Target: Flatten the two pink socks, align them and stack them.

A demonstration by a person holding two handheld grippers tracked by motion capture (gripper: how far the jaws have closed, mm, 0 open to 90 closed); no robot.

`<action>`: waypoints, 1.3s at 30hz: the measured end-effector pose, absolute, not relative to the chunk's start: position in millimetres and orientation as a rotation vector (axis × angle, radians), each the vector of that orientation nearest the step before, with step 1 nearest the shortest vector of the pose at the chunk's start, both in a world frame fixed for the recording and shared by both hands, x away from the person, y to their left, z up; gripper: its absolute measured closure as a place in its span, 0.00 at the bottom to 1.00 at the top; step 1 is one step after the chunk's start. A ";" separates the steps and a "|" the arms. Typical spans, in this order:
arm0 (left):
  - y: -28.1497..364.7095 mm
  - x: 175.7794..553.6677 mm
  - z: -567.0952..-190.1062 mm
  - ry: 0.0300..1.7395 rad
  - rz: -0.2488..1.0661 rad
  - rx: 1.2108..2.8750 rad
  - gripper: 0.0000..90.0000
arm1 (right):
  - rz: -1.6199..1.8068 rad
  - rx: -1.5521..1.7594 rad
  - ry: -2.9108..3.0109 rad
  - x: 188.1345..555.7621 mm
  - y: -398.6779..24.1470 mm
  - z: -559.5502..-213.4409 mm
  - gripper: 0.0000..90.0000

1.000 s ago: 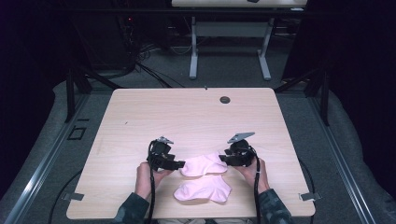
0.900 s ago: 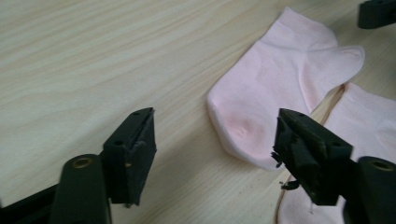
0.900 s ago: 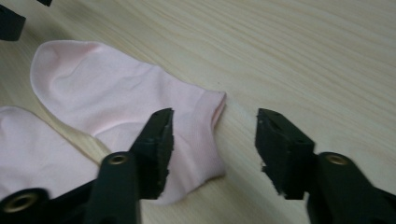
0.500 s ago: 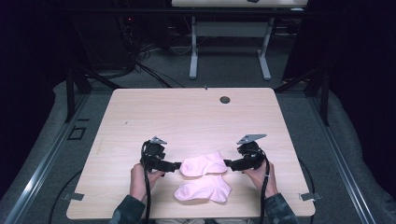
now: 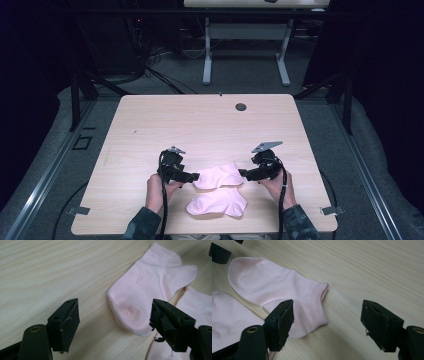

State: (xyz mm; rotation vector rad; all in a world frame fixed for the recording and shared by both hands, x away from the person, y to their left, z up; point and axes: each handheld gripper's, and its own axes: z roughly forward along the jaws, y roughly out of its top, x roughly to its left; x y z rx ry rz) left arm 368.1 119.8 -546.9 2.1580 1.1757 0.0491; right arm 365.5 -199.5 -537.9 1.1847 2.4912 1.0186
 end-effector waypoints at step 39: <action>103.9 363.6 -562.5 1.100 0.163 2.313 0.99 | 0.916 1.176 2.551 370.8 -181.1 -567.5 0.94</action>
